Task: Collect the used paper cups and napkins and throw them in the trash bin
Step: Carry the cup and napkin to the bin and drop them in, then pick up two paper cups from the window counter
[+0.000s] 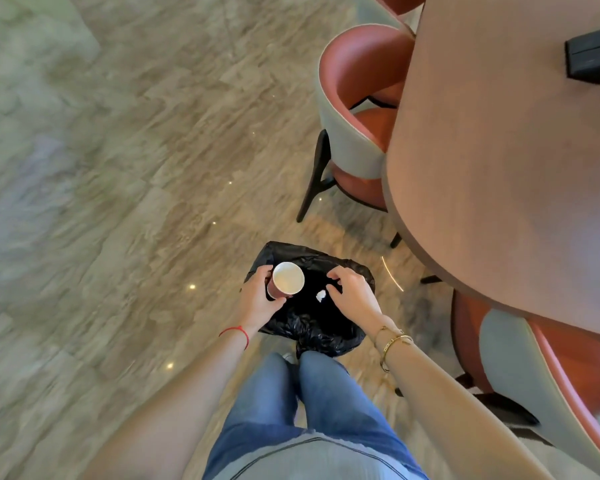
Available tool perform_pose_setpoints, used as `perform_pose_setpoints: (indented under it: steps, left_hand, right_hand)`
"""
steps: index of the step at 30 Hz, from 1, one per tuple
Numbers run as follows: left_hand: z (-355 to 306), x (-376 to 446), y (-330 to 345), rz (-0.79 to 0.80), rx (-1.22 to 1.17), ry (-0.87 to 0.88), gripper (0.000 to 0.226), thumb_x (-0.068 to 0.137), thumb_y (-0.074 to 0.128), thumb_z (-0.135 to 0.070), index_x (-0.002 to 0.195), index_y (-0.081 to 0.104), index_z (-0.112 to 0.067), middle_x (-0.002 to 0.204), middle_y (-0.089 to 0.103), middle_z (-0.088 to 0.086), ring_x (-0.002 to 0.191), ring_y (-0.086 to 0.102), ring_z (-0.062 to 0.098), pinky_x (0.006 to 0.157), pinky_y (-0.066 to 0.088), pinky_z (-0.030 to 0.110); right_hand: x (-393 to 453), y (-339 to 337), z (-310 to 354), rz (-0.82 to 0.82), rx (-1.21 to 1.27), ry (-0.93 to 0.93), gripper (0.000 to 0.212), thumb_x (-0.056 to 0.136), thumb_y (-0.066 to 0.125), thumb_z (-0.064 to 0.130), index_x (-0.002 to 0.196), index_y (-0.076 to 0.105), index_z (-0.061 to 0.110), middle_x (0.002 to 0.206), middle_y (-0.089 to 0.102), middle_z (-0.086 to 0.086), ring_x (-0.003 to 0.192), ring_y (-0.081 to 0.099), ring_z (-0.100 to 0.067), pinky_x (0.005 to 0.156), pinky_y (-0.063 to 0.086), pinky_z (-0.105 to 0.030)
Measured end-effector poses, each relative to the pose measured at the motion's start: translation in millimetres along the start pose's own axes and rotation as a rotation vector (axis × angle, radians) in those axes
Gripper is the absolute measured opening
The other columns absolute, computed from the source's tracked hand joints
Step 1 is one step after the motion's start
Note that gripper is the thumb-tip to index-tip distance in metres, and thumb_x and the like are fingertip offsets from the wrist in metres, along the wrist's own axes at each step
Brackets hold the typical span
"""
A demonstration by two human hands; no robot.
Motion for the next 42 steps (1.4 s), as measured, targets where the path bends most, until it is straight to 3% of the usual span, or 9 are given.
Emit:
perform_pose_setpoints:
  steps: [3,10,17,21,26,30,33,38,42]
  left_hand:
    - [1.1,-0.6,-5.9,0.048,0.048,-0.014,0.07,0.077,0.077,-0.014,0.137,0.043,-0.011,0.136,0.053,0.01,0.127,0.05,0.026,0.104,0.042,0.041]
    - [-24.5,-12.5,-45.5,0.06,0.186,0.126,0.042,0.09,0.063,-0.019,0.131,0.054,-0.014,0.131,0.059,0.003,0.117,0.057,0.023,0.092,0.046,0.029]
    - [-58.7,-39.4,-81.4,-0.005,0.342,0.297,0.034,0.093,0.059,-0.026,0.126,0.058,-0.019,0.126,0.06,-0.004,0.087,0.06,0.021,0.059,0.033,0.012]
    - [-71.7,-57.5,-91.6,-0.036,0.384,0.384,0.031,0.094,0.058,-0.027,0.123,0.06,-0.019,0.123,0.061,-0.004,0.103,0.059,0.016,0.072,0.038,0.019]
    - [-90.8,-76.3,-88.3,-0.001,0.424,0.495,0.028,0.093,0.059,-0.026,0.12,0.062,-0.019,0.12,0.061,-0.008,0.095,0.061,0.016,0.068,0.043,0.025]
    - [-116.6,-89.1,-72.9,0.069,0.451,0.614,0.028,0.092,0.06,-0.028,0.119,0.062,-0.022,0.119,0.062,-0.009,0.102,0.06,0.015,0.071,0.045,0.023]
    - [-141.3,-100.7,-53.6,0.112,0.484,0.718,0.028,0.093,0.058,-0.031,0.12,0.061,-0.025,0.119,0.061,-0.013,0.1,0.06,0.011,0.069,0.044,0.02]
    - [-185.8,-126.5,-5.6,0.233,0.45,0.892,0.03,0.093,0.058,-0.03,0.122,0.06,-0.023,0.12,0.061,-0.01,0.11,0.057,0.01,0.091,0.05,0.029]
    - [-222.1,-162.6,46.4,0.287,0.46,1.032,0.03,0.092,0.06,-0.028,0.121,0.061,-0.022,0.118,0.062,-0.009,0.11,0.056,0.01,0.093,0.045,0.025]
  right_hand:
    - [-9.1,-2.1,-1.6,-0.021,0.018,0.053,0.028,0.094,0.055,0.024,0.121,0.058,0.016,0.119,0.06,-0.003,0.107,0.059,-0.02,0.085,0.05,-0.031]
    - [-40.4,-31.3,4.5,-0.109,-0.029,0.096,0.035,0.095,0.053,0.029,0.128,0.055,0.018,0.129,0.057,-0.002,0.127,0.041,-0.02,0.099,0.041,-0.035]
    - [-78.2,-62.1,21.8,-0.269,-0.039,0.083,0.038,0.095,0.055,0.029,0.131,0.054,0.019,0.127,0.058,-0.001,0.128,0.039,-0.02,0.103,0.038,-0.035]
    - [-106.0,-72.8,20.6,-0.357,-0.015,0.103,0.04,0.094,0.055,0.03,0.133,0.052,0.02,0.124,0.059,0.001,0.126,0.039,-0.018,0.105,0.039,-0.038]
    - [-157.4,-80.3,11.3,-0.443,0.023,0.17,0.045,0.095,0.055,0.031,0.138,0.047,0.023,0.133,0.056,0.003,0.13,0.036,-0.018,0.107,0.036,-0.039]
    - [-206.7,-84.5,-3.0,-0.535,0.063,0.262,0.045,0.093,0.058,0.029,0.137,0.049,0.022,0.132,0.056,0.0,0.129,0.038,-0.019,0.104,0.04,-0.039]
    - [-247.5,-85.6,-18.3,-0.601,0.079,0.332,0.047,0.093,0.06,0.027,0.138,0.048,0.023,0.132,0.056,0.001,0.129,0.037,-0.017,0.105,0.036,-0.035]
    - [-316.8,-86.2,-47.8,-0.738,0.128,0.468,0.047,0.091,0.062,0.027,0.137,0.05,0.021,0.13,0.057,0.0,0.128,0.039,-0.016,0.105,0.036,-0.032]
    - [-380.7,-89.1,-79.6,-0.82,0.143,0.572,0.048,0.091,0.063,0.026,0.136,0.05,0.02,0.13,0.058,0.002,0.129,0.039,-0.015,0.105,0.034,-0.03]
Point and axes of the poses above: each hand's wrist, its own x-axis towards the middle knuckle, its own y-axis out of the palm, z = x × y, the point moved 1 cm from there along x, towards the middle knuckle
